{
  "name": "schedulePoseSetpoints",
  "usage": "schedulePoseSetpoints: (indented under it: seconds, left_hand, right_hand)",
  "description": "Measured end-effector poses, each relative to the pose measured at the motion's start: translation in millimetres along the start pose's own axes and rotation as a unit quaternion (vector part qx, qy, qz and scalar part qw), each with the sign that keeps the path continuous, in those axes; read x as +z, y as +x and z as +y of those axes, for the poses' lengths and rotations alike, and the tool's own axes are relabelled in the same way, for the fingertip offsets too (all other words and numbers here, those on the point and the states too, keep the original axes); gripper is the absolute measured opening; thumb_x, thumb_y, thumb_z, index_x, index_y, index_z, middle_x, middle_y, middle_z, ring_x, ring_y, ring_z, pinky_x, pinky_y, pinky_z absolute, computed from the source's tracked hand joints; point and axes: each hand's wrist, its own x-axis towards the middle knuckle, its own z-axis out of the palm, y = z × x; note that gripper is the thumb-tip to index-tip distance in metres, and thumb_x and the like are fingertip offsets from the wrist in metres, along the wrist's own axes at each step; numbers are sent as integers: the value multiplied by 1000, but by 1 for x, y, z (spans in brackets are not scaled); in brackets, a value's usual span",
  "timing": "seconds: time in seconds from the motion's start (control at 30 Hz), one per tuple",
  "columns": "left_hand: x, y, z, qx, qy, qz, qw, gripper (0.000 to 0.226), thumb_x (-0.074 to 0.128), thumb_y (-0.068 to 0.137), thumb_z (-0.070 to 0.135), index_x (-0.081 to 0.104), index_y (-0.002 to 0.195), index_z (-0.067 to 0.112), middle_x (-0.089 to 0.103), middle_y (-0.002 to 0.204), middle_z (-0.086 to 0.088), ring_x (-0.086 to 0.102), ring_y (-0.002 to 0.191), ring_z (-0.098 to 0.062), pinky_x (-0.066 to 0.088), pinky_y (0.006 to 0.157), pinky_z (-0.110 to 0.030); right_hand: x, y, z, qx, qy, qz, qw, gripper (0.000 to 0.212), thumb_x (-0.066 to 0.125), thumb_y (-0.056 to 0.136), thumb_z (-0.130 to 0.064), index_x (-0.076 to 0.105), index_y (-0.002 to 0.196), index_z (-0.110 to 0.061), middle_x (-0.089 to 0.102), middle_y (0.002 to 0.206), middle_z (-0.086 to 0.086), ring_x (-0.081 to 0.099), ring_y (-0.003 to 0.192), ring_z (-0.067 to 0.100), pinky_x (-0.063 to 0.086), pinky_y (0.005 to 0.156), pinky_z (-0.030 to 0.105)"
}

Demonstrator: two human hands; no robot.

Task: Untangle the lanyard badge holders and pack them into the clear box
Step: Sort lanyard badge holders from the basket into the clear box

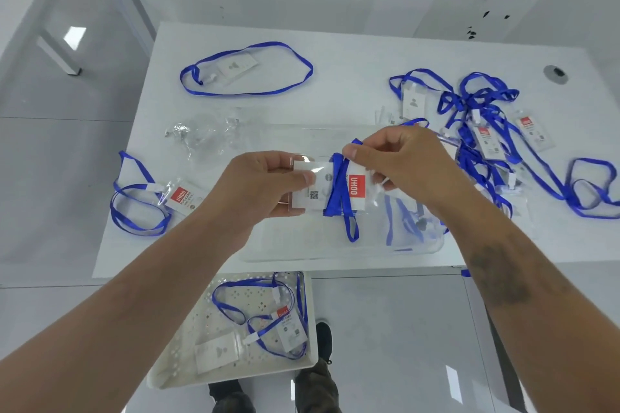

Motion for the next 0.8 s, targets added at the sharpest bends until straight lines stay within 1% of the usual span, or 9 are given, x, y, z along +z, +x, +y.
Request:
schedulePoseSetpoints:
  seconds: [0.13, 0.27, 0.33, 0.4, 0.47, 0.53, 0.63, 0.7, 0.8]
  left_hand:
    - [14, 13, -10, -47, 12, 25, 999, 13, 64, 91, 9, 72, 94, 18, 76, 92, -9, 74, 87, -23, 63, 74, -36]
    - [28, 33, -25, -91, 66, 41, 993, 19, 53, 98, 11, 71, 99, 16, 73, 103, -12, 72, 89, -26, 62, 74, -35]
    - [34, 42, -34, -99, 124, 43, 986, 17, 55, 95, 8, 70, 98, 14, 72, 97, -14, 68, 76, -21, 61, 72, -32]
    - [38, 50, -42, -109, 166, 43, 979, 14, 56, 94, 5, 69, 95, 11, 69, 89, -13, 65, 68, -20, 61, 72, -32]
    - [42, 58, -48, -121, 203, 45, 971, 13, 57, 93, 6, 68, 88, 12, 70, 90, -12, 66, 70, -22, 61, 74, -34]
    - [46, 67, -53, -131, 240, 48, 961, 15, 59, 93, 8, 68, 83, 13, 73, 95, -14, 71, 77, -26, 61, 76, -36]
    - [51, 80, -62, -155, 278, 34, 947, 14, 59, 92, 10, 71, 98, 4, 74, 95, -17, 74, 85, -28, 61, 79, -39]
    - [53, 86, -68, -169, 311, 7, 935, 17, 62, 90, 10, 68, 105, 2, 74, 94, -16, 75, 83, -27, 62, 78, -39]
    - [58, 89, -71, -178, 388, -31, 904, 15, 64, 89, 12, 60, 101, 4, 72, 96, -16, 74, 85, -28, 62, 78, -39]
  right_hand:
    - [-3, 15, 16, 19, -46, -26, 998, 24, 80, 76, -39, 71, 83, -17, 71, 66, -4, 65, 56, 9, 58, 65, 33]
    - [-2, 32, 32, 25, -205, -53, 977, 27, 75, 76, -51, 65, 93, -32, 71, 78, -7, 70, 69, 11, 56, 72, 32]
    - [0, 36, 34, 15, -317, -74, 946, 23, 70, 79, -52, 67, 89, -32, 69, 84, -8, 67, 77, 14, 55, 73, 33]
    - [9, 38, 33, 4, -431, -95, 897, 22, 67, 83, -45, 68, 92, -25, 65, 88, -3, 64, 82, 19, 50, 68, 31]
    - [20, 40, 34, -17, -513, -111, 851, 18, 64, 87, -35, 62, 90, -18, 57, 80, -1, 58, 77, 20, 40, 58, 28]
    - [27, 42, 39, -20, -554, -121, 823, 18, 63, 88, -28, 52, 79, -17, 46, 70, -2, 50, 68, 18, 33, 55, 28]
    - [33, 45, 51, -16, -582, -139, 801, 20, 62, 89, -24, 47, 77, -17, 40, 67, -3, 41, 58, 14, 33, 55, 28]
    - [37, 45, 58, -24, -593, -143, 792, 11, 62, 89, -22, 52, 85, -17, 38, 66, -3, 45, 62, 15, 35, 57, 28]
    - [43, 43, 63, -22, -601, -162, 782, 11, 62, 87, -19, 51, 86, -17, 37, 67, -3, 48, 72, 18, 38, 64, 29]
